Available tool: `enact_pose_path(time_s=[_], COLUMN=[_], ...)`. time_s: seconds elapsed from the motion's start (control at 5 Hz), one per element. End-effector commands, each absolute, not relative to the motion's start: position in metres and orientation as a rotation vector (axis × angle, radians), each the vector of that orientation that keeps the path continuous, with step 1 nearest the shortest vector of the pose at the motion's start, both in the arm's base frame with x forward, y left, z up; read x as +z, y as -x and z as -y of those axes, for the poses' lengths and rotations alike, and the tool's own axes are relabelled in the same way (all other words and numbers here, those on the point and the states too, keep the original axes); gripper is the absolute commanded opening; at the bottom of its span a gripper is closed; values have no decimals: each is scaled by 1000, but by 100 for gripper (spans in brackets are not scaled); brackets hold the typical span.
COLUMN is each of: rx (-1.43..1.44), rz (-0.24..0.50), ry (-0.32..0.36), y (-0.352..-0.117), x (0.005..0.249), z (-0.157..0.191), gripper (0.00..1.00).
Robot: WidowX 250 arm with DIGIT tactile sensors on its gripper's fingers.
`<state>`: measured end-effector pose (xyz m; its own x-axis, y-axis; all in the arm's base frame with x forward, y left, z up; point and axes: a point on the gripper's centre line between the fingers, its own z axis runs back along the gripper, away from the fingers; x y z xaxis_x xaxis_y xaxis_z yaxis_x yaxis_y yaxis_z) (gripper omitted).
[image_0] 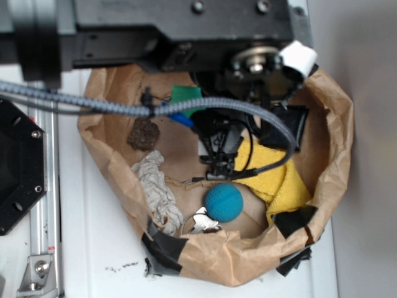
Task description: Grab the green block.
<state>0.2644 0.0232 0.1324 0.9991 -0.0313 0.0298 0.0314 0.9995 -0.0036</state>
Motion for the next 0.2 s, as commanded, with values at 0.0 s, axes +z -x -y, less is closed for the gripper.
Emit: enact_pose_path(time_s=[0.0], rx=[-32], rz=[95], ry=[9], y=[-259], x=[135], z=[-22], gripper=[0])
